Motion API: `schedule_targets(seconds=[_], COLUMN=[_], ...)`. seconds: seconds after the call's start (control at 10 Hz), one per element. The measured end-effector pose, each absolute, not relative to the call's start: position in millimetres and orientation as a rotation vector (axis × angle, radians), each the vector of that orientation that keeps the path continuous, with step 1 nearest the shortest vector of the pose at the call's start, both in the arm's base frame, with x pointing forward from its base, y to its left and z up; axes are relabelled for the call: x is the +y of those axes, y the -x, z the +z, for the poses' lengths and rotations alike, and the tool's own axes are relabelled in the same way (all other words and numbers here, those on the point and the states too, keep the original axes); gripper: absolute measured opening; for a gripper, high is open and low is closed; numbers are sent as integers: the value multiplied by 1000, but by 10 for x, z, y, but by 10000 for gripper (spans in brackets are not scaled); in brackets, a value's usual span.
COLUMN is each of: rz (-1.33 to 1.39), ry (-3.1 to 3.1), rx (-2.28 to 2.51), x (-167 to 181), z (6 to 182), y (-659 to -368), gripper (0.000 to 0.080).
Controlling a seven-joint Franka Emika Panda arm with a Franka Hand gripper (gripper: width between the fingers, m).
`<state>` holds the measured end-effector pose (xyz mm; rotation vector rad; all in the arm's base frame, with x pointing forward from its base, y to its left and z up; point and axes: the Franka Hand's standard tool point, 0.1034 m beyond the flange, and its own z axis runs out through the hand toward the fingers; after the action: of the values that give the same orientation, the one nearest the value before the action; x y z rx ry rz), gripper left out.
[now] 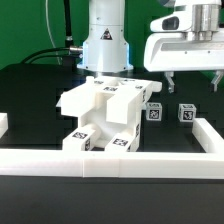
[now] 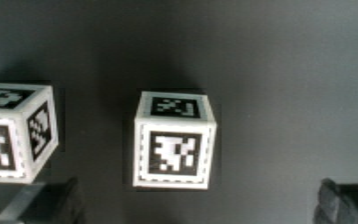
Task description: Assemble chair
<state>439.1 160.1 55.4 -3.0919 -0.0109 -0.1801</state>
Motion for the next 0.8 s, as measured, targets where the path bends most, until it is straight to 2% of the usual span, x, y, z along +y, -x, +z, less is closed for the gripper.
schedule_targets(seconds=[0.2, 0.4, 0.8], rz=[-178, -181, -153], ry=[3094, 3103, 3120], rx=[-11, 0, -3], x=[1596, 1598, 1602], z=[536, 402, 225], y=[-4401, -4574, -4497], gripper=[649, 649, 649])
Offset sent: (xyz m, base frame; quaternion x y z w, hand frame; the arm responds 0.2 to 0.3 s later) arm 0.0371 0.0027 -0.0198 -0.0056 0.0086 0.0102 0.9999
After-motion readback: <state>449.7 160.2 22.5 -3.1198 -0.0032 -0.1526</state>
